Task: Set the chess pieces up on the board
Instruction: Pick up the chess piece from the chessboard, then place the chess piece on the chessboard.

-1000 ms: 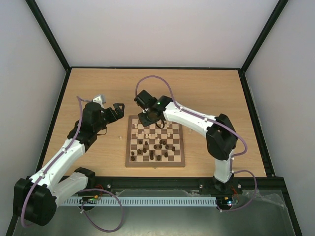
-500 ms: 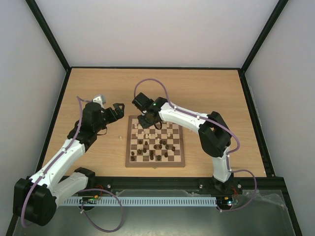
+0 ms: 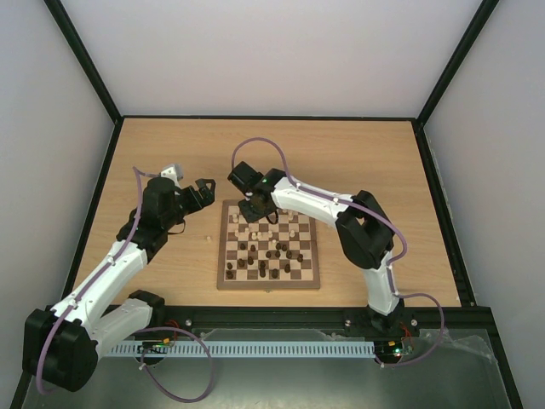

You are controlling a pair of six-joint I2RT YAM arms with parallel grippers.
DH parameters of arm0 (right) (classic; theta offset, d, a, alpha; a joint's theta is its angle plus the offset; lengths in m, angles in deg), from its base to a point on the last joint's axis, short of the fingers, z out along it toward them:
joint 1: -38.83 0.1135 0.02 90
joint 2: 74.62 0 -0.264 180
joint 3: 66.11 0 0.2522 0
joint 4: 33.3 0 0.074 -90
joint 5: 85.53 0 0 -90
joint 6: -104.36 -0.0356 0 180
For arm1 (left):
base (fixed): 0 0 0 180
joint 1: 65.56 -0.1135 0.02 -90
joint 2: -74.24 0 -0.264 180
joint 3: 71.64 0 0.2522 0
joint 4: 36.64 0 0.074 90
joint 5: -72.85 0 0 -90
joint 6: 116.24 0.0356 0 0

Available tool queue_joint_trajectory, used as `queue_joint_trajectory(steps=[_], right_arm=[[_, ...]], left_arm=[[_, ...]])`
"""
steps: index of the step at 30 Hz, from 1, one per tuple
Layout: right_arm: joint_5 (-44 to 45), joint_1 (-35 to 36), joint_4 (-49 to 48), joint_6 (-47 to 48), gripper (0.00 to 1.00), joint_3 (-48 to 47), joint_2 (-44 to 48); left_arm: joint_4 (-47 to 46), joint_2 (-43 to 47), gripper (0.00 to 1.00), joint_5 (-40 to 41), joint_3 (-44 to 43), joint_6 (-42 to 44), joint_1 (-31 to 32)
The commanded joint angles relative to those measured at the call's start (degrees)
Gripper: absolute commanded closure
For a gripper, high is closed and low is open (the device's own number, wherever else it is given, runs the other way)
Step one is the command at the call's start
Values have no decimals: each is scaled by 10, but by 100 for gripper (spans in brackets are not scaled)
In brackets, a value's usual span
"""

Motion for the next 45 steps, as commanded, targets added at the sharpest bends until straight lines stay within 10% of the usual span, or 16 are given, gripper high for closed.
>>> queue_joint_trajectory(steps=[1, 45], right_arm=[[-4, -6, 16, 7, 76, -17, -15], [35, -13, -16, 6, 87, -28, -32]], left_arm=[[0, 6, 0, 1, 7, -1, -4], [0, 10, 1, -3, 7, -1, -6]])
